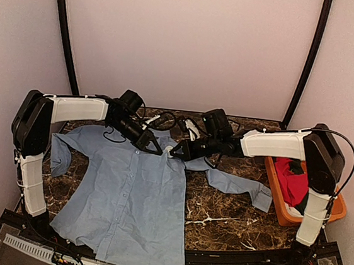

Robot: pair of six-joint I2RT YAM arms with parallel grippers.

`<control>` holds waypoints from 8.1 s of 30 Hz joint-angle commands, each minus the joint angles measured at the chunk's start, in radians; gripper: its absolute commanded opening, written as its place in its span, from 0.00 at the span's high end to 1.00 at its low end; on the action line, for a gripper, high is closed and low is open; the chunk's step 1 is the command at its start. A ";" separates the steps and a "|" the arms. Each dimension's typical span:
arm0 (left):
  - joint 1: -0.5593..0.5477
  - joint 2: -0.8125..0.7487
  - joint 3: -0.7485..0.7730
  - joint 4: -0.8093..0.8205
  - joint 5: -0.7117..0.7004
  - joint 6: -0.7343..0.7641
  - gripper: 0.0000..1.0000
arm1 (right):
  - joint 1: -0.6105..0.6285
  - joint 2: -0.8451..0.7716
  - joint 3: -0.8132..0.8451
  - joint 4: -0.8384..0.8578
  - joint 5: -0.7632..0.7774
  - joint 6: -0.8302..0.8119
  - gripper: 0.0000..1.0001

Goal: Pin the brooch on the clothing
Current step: Cross the brooch on the flattened clothing.

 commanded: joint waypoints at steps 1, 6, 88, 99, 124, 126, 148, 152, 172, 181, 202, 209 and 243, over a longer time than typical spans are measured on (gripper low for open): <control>-0.006 -0.031 -0.014 -0.005 0.004 0.000 0.99 | 0.008 -0.026 0.009 0.017 0.028 -0.006 1.00; -0.006 -0.024 -0.014 -0.008 -0.012 -0.001 0.99 | 0.008 -0.079 -0.010 -0.008 0.155 -0.021 1.00; -0.090 -0.098 0.004 -0.064 -0.121 0.044 0.99 | -0.009 0.177 0.393 -0.542 -0.054 0.204 1.00; -0.109 -0.075 0.034 -0.120 -0.157 0.079 0.99 | -0.010 0.204 0.439 -0.595 -0.082 0.136 1.00; -0.109 -0.050 0.045 -0.149 -0.206 0.096 0.99 | -0.043 0.111 0.447 -0.722 0.003 -0.028 1.00; -0.109 -0.049 0.044 -0.149 -0.211 0.095 0.99 | -0.043 0.098 0.437 -0.719 -0.004 -0.025 1.00; -0.110 -0.053 0.037 -0.108 -0.162 0.086 0.99 | -0.013 0.163 0.495 -0.748 -0.071 -0.005 1.00; -0.108 -0.076 0.013 -0.074 -0.154 0.082 0.99 | -0.014 0.163 0.472 -0.733 -0.070 0.007 1.00; -0.109 -0.101 -0.009 -0.040 -0.174 0.084 0.99 | -0.013 0.172 0.448 -0.727 -0.118 -0.009 1.00; -0.109 -0.114 -0.021 -0.017 -0.146 0.084 0.99 | -0.011 0.206 0.463 -0.734 -0.126 -0.016 1.00; -0.109 -0.110 -0.022 -0.016 -0.141 0.098 0.99 | -0.004 0.221 0.502 -0.764 -0.246 -0.079 1.00; -0.109 -0.108 -0.022 -0.017 -0.162 0.108 0.99 | -0.002 0.208 0.484 -0.784 -0.313 -0.119 1.00; -0.116 -0.198 -0.102 0.118 -0.194 0.032 0.99 | 0.004 0.216 0.456 -0.782 -0.389 -0.136 1.00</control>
